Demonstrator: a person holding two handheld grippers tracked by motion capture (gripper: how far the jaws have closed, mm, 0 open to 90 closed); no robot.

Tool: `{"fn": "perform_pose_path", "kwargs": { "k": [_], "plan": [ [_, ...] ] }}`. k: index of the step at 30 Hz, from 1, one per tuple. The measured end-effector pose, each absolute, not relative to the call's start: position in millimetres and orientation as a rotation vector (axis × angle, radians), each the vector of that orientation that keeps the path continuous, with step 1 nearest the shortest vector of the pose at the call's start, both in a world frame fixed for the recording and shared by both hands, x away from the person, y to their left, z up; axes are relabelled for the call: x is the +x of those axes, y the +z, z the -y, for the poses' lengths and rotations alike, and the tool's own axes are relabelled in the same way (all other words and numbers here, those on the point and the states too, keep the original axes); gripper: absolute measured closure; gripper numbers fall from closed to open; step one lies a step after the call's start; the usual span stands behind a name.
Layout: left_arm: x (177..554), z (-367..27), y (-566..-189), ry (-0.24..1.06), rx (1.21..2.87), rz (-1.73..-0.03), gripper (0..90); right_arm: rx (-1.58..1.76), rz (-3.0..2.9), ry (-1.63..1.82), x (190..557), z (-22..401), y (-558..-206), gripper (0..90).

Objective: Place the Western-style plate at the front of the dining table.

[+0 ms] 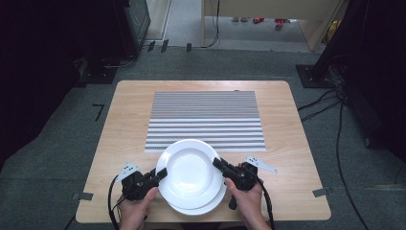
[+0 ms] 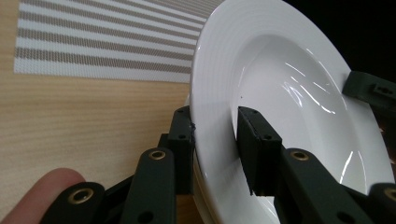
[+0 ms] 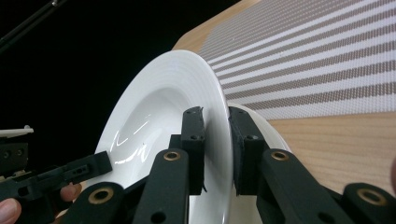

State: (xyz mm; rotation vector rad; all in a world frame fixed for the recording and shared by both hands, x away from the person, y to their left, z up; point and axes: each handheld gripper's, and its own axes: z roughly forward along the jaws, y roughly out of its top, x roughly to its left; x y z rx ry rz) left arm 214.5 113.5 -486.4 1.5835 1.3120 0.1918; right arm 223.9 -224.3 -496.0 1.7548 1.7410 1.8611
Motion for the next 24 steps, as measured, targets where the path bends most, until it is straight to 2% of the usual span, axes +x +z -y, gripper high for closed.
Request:
{"fn": "perform_pose_path", "kwargs": {
  "k": [13,24],
  "plan": [
    [242.5,-112.4,-467.1,0.184,1.549,-1.295,71.0,1.712,-1.738,1.882,242.1,227.0,-478.0,78.9],
    [281.7,-104.5,-447.6,0.176,1.541,-1.277,72.1,1.718,-1.715,1.891,274.7,235.9,-463.1,78.7]
  ]
}}
